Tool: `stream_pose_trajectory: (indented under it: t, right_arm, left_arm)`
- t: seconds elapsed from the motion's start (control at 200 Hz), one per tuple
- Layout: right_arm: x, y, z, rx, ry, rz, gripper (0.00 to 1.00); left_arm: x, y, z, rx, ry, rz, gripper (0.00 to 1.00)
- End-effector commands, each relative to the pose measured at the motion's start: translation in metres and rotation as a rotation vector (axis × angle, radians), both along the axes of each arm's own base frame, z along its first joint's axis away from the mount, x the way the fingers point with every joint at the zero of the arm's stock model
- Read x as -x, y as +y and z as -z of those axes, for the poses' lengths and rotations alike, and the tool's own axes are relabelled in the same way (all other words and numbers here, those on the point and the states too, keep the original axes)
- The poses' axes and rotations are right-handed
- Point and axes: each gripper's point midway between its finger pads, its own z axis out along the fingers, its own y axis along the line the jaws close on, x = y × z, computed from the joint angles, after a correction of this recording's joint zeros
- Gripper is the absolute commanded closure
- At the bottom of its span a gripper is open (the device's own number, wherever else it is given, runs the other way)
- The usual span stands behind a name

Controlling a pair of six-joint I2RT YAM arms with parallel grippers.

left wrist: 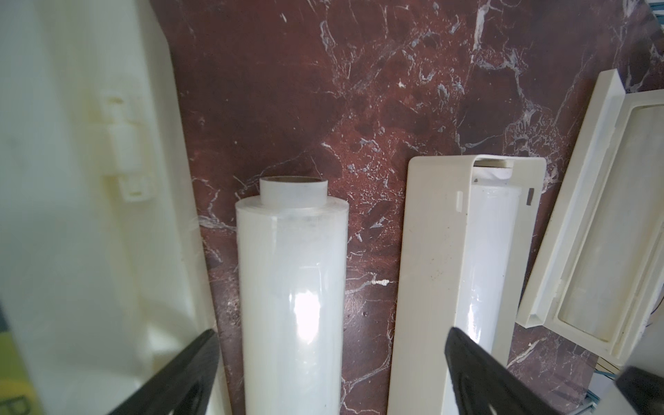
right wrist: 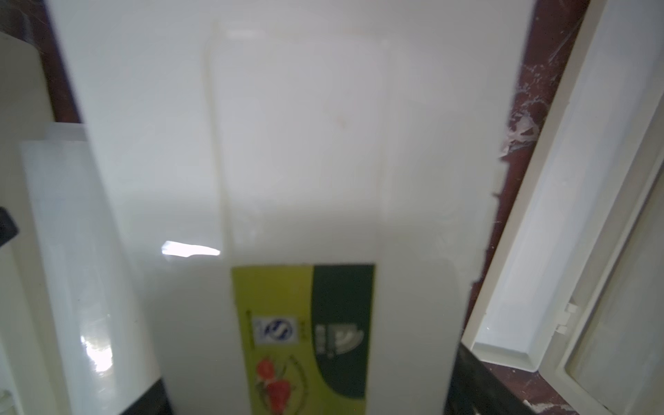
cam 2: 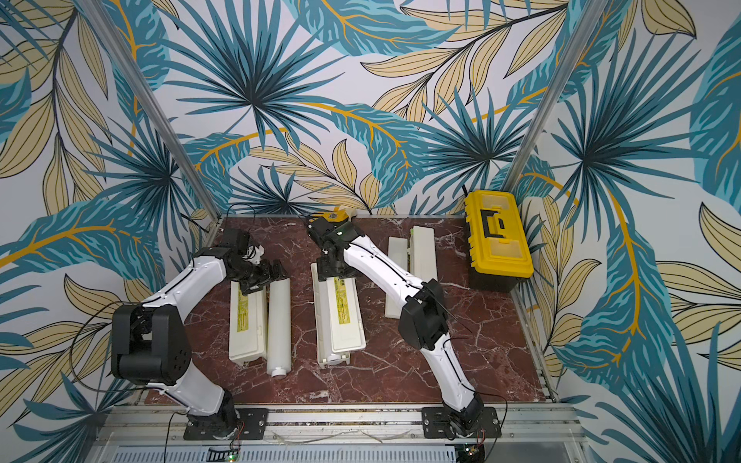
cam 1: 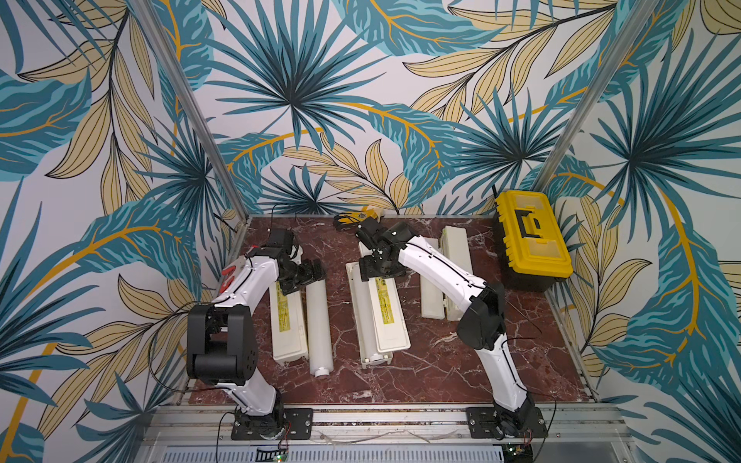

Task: Put plastic wrap rolls into dispensers
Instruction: Pick up the lid from the center of the board, then close the lid on the plastic wrap cutting box.

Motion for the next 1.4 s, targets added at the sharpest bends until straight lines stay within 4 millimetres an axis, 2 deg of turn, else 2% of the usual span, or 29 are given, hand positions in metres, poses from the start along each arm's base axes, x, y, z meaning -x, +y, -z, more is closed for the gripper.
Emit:
stream_pose_trajectory:
  t: [0.0,0.245,0.531,0.871,1.146,1.252,1.272,1.317,1.327,1.342,1.392]
  right_arm:
    - [0.003,0.007,-0.007,-0.015,-0.005,-0.025,0.22]
    - [0.01,0.032,0.007,-0.05,0.018,-0.05,0.22]
    - [0.009,0.037,0.02,-0.053,0.031,-0.014,0.21]
    - [0.006,0.043,0.04,-0.054,0.051,0.016,0.18]
    - [0.007,0.051,0.05,-0.073,0.072,-0.01,0.11]
    - [0.008,0.049,0.054,-0.061,0.083,-0.003,0.04]
    - [0.008,0.048,0.054,-0.056,0.083,-0.002,0.01]
    - [0.009,0.047,0.053,-0.054,0.081,-0.006,0.01]
    - [0.016,0.055,0.052,-0.054,0.08,-0.028,0.01]
    - [0.018,0.057,0.052,-0.051,0.078,-0.034,0.01]
    - [0.018,0.055,0.048,-0.044,0.064,-0.031,0.01]
  left_arm:
    - [-0.004,-0.001,-0.015,0.011,-0.038,0.024,0.01]
    - [-0.002,-0.008,-0.018,0.051,-0.041,0.039,0.01]
    - [-0.009,-0.01,-0.026,0.057,-0.067,0.051,0.01]
    - [-0.008,-0.012,-0.021,0.073,-0.051,0.056,0.01]
    - [-0.008,-0.014,-0.02,0.082,-0.046,0.059,0.01]
    - [-0.008,-0.014,-0.018,0.085,-0.038,0.058,0.01]
    - [-0.008,-0.014,-0.018,0.084,-0.038,0.056,0.01]
    - [-0.008,-0.014,-0.017,0.086,-0.037,0.057,0.01]
    - [-0.008,-0.015,-0.017,0.087,-0.036,0.056,0.01]
    - [-0.008,-0.015,-0.018,0.088,-0.037,0.057,0.01]
    - [-0.008,-0.015,-0.017,0.088,-0.036,0.058,0.01]
